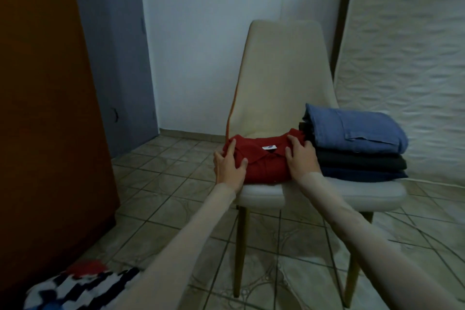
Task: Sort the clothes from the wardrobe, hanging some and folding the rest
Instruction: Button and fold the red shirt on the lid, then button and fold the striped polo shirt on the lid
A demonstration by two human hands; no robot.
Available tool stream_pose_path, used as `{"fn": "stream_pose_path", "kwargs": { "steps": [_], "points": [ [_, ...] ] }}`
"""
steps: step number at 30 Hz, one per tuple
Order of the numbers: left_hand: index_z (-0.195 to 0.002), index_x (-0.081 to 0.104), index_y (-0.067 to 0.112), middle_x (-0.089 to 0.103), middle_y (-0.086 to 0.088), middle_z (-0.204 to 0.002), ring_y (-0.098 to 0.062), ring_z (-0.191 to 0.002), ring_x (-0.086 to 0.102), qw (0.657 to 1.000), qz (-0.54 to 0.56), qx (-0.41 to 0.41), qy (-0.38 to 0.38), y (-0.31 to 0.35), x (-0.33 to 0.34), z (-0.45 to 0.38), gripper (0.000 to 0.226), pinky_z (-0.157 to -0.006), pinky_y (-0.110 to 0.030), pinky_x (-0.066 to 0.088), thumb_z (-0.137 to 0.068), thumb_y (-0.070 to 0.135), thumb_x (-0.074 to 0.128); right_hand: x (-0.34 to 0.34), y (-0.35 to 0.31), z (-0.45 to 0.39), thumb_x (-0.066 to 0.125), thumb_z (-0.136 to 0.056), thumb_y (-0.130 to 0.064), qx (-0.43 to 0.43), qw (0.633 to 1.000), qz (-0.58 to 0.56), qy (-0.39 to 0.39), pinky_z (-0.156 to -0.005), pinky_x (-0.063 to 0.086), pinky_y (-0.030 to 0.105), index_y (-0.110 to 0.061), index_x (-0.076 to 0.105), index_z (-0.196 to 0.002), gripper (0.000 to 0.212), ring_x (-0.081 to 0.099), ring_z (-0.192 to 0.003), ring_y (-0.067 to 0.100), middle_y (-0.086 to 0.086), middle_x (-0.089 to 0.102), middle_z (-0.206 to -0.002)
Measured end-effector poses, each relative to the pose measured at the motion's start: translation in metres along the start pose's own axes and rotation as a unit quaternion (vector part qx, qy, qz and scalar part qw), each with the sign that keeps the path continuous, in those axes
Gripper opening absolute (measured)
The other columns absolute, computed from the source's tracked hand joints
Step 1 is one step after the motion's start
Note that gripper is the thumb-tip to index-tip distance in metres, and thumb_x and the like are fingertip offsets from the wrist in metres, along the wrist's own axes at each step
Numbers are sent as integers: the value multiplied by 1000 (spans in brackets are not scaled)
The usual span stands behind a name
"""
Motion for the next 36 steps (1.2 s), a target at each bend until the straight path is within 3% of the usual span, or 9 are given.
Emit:
{"fn": "stream_pose_path", "kwargs": {
  "steps": [5,8,11,16,22,25,30,34,36],
  "points": [
    [-150,14,29,19,-20,-145,-34,-135,21,994,-106,0,-9,-6,11,-2,54,-113,-41,21,-100,35,35,-2,-2,15,40,-98,-19,-40,993,94,65,-103,34,41,-5,51,-128,35,29,-132,33,23,29,-145],
    [-150,7,30,-7,-13,-156,-30,-144,-1,984,-178,25,4,-5,13,4,52,-117,-46,10,-102,37,24,4,-20,22,48,-93,-17,-127,977,120,121,-106,33,47,0,65,-108,28,46,-125,37,26,46,-135],
    [-150,7,31,-7,0,-159,-19,-146,-6,968,-242,58,-30,-2,18,4,49,-116,-49,-1,-102,38,16,21,-26,26,29,-99,-27,-147,970,182,67,-114,19,39,-9,55,-127,43,51,-121,25,14,59,-126],
    [-150,11,31,1,3,-159,-15,-146,-2,956,-278,58,-66,-7,10,4,50,-113,-52,-6,-102,42,14,23,-29,25,32,-100,-25,-131,973,179,67,-116,7,37,-11,43,-138,41,39,-132,20,9,48,-139],
    [-150,17,26,6,3,-159,-13,-145,3,970,-237,31,-37,-48,-36,18,48,-116,-48,0,-103,37,17,34,-81,54,70,-69,-3,-245,953,115,135,-96,44,49,-3,67,-98,29,64,-103,31,18,65,-111],
    [-147,25,23,13,1,-157,-15,-144,10,970,-238,-29,-29,-94,-70,33,47,-116,-48,7,-103,35,20,65,-118,79,72,-64,1,-306,949,54,58,-65,53,34,-3,66,-88,25,65,-74,31,13,66,-87],
    [-141,36,17,36,-8,-145,-24,-132,32,954,-252,-160,-35,-191,-136,81,41,-107,-34,23,-100,19,35,139,-173,141,79,-54,-4,-359,930,18,-75,-53,47,23,-11,67,-86,34,65,-66,24,6,66,-80],
    [-125,52,6,53,-17,-127,-31,-111,53,920,-219,-322,-37,-299,-190,128,33,-94,-35,46,-96,14,39,240,-198,196,45,-90,-8,-323,909,12,-264,-79,44,30,-10,49,-126,36,57,-104,27,8,55,-124],
    [-120,53,4,55,-17,-123,-30,-108,54,897,-225,-378,-41,-343,-212,149,29,-90,-34,48,-95,11,40,292,-203,224,40,-93,-8,-299,889,18,-347,-83,44,30,-9,47,-128,35,55,-108,26,9,52,-129]
  ]
}}
Point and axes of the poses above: each hand's wrist, its own z-axis away from the middle knuckle, its own x-axis out of the palm, y = z × x, the point moved 8 cm from there along -z, towards the middle knuckle
